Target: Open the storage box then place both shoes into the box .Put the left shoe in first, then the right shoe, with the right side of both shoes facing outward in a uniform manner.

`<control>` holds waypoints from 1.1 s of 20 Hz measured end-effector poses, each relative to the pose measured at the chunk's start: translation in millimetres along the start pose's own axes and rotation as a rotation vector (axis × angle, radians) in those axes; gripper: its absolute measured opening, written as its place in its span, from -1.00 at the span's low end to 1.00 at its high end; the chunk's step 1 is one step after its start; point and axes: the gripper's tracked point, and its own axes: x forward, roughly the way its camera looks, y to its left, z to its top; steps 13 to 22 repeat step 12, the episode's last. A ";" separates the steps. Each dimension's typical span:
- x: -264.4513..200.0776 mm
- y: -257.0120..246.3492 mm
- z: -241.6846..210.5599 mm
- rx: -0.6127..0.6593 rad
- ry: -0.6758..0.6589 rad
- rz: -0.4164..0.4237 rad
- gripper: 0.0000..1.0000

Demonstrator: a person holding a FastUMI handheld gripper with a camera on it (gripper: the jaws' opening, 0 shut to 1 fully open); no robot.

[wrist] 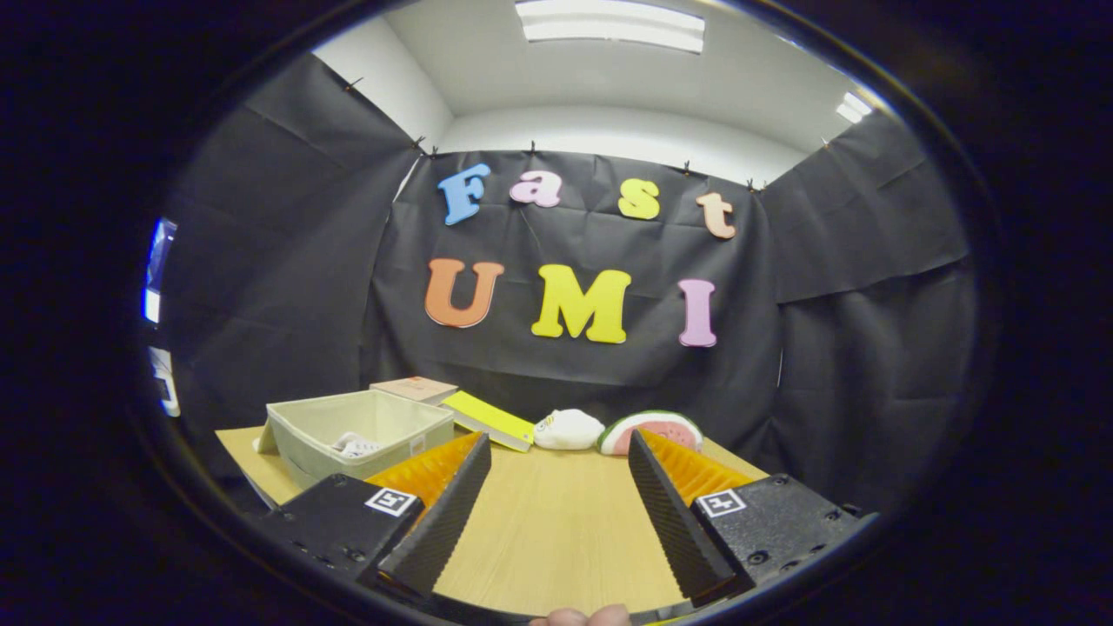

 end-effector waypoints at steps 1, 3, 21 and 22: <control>-0.9 0.6 -3.5 0.001 0.008 0.001 1.00; -3.1 0.4 -8.8 -0.001 0.020 0.000 1.00; -5.5 -18.3 -4.1 -0.007 0.014 -0.039 1.00; -5.5 -18.3 -4.1 -0.007 0.014 -0.039 1.00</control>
